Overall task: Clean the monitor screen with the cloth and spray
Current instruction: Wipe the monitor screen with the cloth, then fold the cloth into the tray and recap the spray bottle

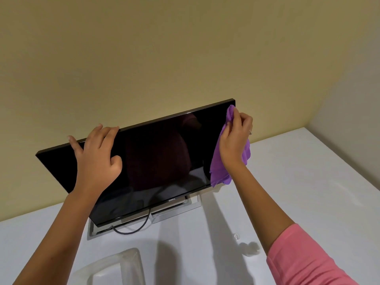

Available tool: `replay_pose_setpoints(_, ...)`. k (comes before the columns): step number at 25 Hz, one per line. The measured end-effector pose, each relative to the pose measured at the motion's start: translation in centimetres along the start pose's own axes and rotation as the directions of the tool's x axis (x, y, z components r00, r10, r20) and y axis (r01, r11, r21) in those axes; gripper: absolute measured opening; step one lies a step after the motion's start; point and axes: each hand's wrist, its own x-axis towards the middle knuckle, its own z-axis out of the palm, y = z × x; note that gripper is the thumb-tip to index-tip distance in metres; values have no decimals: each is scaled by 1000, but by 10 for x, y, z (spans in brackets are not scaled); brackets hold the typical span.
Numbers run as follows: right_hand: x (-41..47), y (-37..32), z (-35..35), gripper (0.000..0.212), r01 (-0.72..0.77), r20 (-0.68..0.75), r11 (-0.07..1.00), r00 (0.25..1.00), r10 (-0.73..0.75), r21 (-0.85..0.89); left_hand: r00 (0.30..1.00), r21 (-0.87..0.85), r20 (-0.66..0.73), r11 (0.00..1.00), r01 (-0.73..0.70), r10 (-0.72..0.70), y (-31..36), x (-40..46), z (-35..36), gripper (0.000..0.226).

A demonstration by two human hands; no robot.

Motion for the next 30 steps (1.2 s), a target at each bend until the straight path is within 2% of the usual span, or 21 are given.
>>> replay_pose_setpoints(2,7,-8,0,43,121,24,992,993,-120,-47,1000,7,-3,1000,-9,9,0,-1,0,71)
replay_pose_setpoints(4,2,-5,-3,38,218,121,976,969,-216,-7,1000,18,1,1000,-13,13,0,-1,-1,71)
replay_pose_setpoints(6,-12,-3,-5,12,122,244,982,957,-154,141,1000,36,9,999,-18,18,0,0,-1,72)
replay_pose_setpoints(7,-20,-2,-5,10,131,300,981,939,-168,141,1000,47,14,999,-20,20,0,0,-1,73)
replay_pose_setpoints(8,-28,3,-4,15,250,360,964,895,-264,85,1000,57,19,998,-19,18,1,1,-2,73)
replay_pose_setpoints(10,-42,18,-2,9,401,511,916,785,-351,12,1000,87,31,996,-10,7,3,2,-2,77)
replay_pose_setpoints(13,-65,39,-4,5,483,719,875,594,-360,38,998,170,46,985,28,-36,9,-1,-1,83)
replay_pose_setpoints(16,-85,43,-13,12,339,818,940,533,-218,30,991,180,33,976,120,-128,23,-10,2,81)
replay_pose_setpoints(17,-92,46,-13,16,338,824,940,524,-216,31,986,171,19,972,159,-165,29,-15,4,80)
replay_pose_setpoints(18,-96,44,-17,14,293,854,956,499,-148,-6,980,160,9,967,197,-201,36,-22,6,78)
replay_pose_setpoints(19,-100,44,-20,2,288,870,958,473,-138,-4,973,142,5,963,228,-231,44,-29,9,77)
replay_pose_setpoints(20,-102,39,-23,12,267,876,963,459,-151,26,966,107,3,961,256,-257,53,-39,12,76)
replay_pose_setpoints(21,-104,36,-26,20,246,862,966,470,-188,77,959,52,9,958,282,-283,62,-51,17,75)
replay_pose_setpoints(23,-109,17,-38,25,152,786,975,578,-219,160,930,-116,72,923,366,-360,84,-78,27,73)
replay_pose_setpoints(25,-116,-5,-52,26,68,723,969,654,-223,237,866,-342,199,796,500,-459,105,-107,38,70)
replay_pose_setpoints(26,-120,-15,-60,25,22,726,964,653,-214,265,806,-438,286,678,591,-518,115,-122,43,68)
replay_pose_setpoints(28,-130,-31,-76,26,2,758,962,616,-216,273,621,-531,518,349,772,-587,127,-151,48,62)
replay_pose_setpoints(30,-137,-41,-91,24,48,804,968,549,-230,245,476,-542,733,6,841,-486,138,-182,48,59)
